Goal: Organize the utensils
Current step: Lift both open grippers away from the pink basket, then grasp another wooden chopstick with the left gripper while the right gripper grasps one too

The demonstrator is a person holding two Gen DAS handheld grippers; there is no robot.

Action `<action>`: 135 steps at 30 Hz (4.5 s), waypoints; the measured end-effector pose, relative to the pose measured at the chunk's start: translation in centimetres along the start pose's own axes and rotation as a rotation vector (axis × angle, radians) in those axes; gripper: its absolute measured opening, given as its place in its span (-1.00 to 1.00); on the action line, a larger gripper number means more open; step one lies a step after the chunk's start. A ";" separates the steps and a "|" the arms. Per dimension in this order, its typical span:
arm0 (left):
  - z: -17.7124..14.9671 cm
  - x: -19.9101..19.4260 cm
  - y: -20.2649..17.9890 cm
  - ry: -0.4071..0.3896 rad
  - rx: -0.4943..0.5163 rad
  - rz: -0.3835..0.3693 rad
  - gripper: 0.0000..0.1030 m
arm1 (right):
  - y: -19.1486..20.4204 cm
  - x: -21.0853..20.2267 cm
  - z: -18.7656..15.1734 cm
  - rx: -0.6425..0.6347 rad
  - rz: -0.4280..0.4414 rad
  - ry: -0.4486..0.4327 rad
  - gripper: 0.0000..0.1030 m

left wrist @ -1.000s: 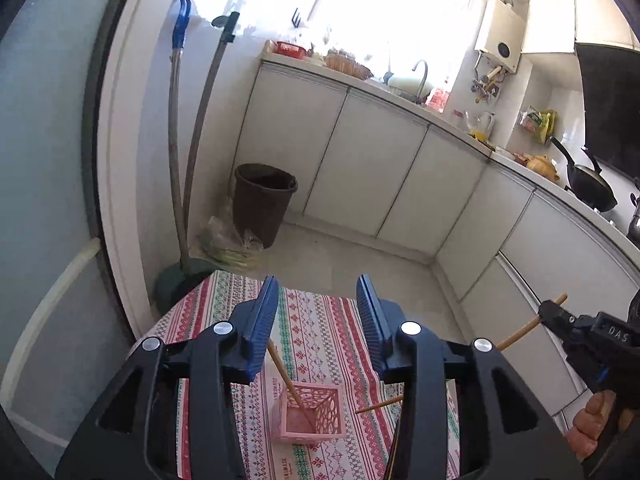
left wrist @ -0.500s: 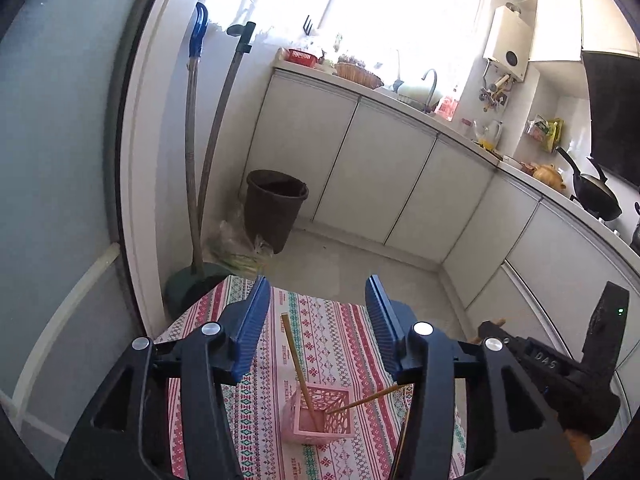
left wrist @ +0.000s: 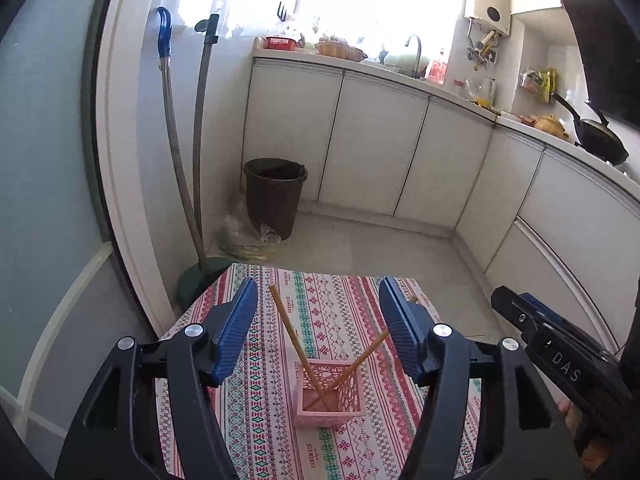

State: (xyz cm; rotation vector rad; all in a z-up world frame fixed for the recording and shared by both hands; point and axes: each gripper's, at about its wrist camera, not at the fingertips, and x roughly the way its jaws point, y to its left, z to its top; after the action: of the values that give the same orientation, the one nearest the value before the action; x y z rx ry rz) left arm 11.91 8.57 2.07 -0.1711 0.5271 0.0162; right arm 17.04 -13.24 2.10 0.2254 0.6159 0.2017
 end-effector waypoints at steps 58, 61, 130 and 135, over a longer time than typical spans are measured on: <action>-8.0 -0.8 -4.5 0.050 0.163 0.076 0.86 | -5.7 -5.1 -7.5 -0.004 -0.260 0.007 0.83; -8.3 -0.4 -4.7 0.062 0.166 0.073 0.86 | -6.2 -5.1 -7.5 0.009 -0.256 0.016 0.83; -11.0 3.2 -6.3 0.466 0.172 -0.324 -0.87 | -21.6 14.0 -13.2 0.534 -0.185 0.654 -0.10; -9.0 2.2 -2.5 0.404 0.108 -0.309 -0.87 | -20.0 14.8 -15.1 0.470 -0.267 0.691 -0.40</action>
State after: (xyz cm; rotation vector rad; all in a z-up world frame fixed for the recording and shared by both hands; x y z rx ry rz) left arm 9.50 4.57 -6.26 -0.1488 0.8975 -0.3542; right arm 22.34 -26.34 -23.30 0.5316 1.3721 -0.1406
